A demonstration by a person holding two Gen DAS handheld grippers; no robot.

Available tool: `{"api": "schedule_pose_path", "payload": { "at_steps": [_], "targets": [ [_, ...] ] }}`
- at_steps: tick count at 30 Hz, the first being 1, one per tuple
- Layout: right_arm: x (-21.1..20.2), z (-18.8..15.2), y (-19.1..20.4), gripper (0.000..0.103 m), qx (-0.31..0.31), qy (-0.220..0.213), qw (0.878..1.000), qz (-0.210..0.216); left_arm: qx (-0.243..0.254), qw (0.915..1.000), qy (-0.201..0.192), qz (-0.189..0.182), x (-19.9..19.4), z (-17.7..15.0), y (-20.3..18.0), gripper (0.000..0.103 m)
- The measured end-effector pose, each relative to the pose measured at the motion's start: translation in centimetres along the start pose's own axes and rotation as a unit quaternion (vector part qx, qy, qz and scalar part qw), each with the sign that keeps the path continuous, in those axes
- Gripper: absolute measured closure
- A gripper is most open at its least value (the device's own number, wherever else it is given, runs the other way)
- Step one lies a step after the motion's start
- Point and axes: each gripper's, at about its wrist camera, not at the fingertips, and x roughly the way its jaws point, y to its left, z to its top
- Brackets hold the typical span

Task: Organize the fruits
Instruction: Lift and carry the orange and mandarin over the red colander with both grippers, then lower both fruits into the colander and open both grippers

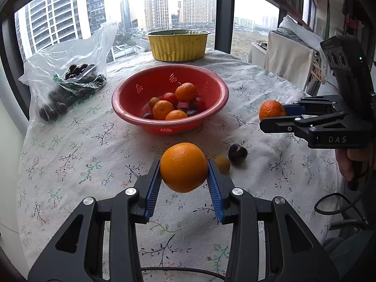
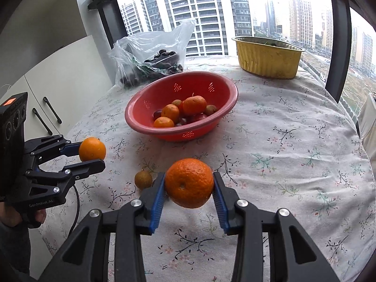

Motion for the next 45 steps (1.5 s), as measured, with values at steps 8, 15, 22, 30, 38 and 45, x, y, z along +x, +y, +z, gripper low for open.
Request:
{"api": "schedule_pose_path", "payload": {
  "at_steps": [8,15,22,30,38,45],
  "targets": [
    [0.9,5.1,-0.3,0.062,-0.01,-0.022,1.0,0.008,0.007,0.9997,-0.02,0.014,1.1,6.2,2.8,0.067],
    [4.9,7.9,0.6,0.062,-0.03,-0.002,1.0,0.002,0.015,0.9997,0.001,0.02,5.6,10.0,4.1,0.067],
    [8.2,8.2,1.0,0.062,-0.041,0.027,0.999,-0.005,0.007,0.9995,0.026,0.015,9.6,9.7,4.7,0.067],
    [9.8,8.3,1.0,0.061,-0.054,0.031,0.998,-0.019,0.006,0.9993,0.033,0.015,11.1,8.7,4.7,0.067],
    [10.1,8.4,1.1,0.061,-0.065,0.029,0.997,-0.033,0.015,0.999,0.032,0.027,11.3,8.4,4.4,0.065],
    [9.9,8.4,0.9,0.061,-0.066,0.029,0.997,-0.04,0.014,0.9989,0.029,0.034,11.0,8.4,4.3,0.057]
  ]
}}
